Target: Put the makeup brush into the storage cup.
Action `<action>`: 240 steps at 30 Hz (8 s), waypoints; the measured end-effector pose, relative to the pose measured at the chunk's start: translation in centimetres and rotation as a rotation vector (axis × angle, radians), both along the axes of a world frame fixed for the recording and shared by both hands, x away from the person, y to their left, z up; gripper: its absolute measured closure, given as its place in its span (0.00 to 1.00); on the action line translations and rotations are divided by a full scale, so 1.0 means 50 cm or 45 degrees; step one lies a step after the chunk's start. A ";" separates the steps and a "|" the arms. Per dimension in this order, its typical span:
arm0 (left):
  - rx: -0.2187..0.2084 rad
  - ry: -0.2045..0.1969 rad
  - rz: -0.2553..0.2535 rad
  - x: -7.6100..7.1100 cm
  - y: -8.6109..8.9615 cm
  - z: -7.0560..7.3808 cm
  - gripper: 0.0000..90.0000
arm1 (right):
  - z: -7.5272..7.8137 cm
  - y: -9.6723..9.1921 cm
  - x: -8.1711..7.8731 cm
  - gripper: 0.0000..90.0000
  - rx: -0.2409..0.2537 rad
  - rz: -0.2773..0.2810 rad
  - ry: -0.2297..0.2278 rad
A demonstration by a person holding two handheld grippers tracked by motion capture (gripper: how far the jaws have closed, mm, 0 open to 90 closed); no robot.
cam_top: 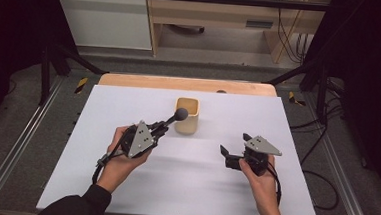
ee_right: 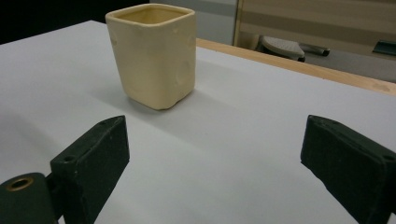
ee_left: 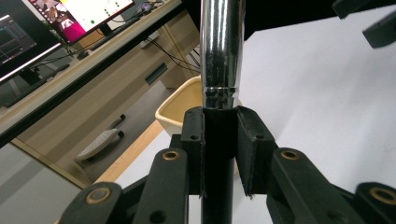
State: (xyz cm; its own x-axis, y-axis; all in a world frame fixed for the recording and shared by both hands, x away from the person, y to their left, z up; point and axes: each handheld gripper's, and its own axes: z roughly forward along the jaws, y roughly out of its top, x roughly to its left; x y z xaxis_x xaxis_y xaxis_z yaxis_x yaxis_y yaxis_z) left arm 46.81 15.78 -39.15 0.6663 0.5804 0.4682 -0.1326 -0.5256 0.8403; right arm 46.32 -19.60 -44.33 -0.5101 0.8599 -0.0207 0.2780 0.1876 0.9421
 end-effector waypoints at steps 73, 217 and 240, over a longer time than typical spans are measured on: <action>-0.588 0.113 0.337 0.098 -0.088 0.062 0.82 | -0.049 -0.083 -0.074 0.04 0.095 -0.012 -0.183; -0.625 0.182 0.295 0.186 -0.155 -0.040 0.82 | -0.054 -0.066 -0.079 0.06 0.038 0.097 -0.240; -0.612 0.175 0.299 0.181 -0.157 -0.052 0.82 | -0.055 -0.067 -0.078 0.06 0.043 0.094 -0.231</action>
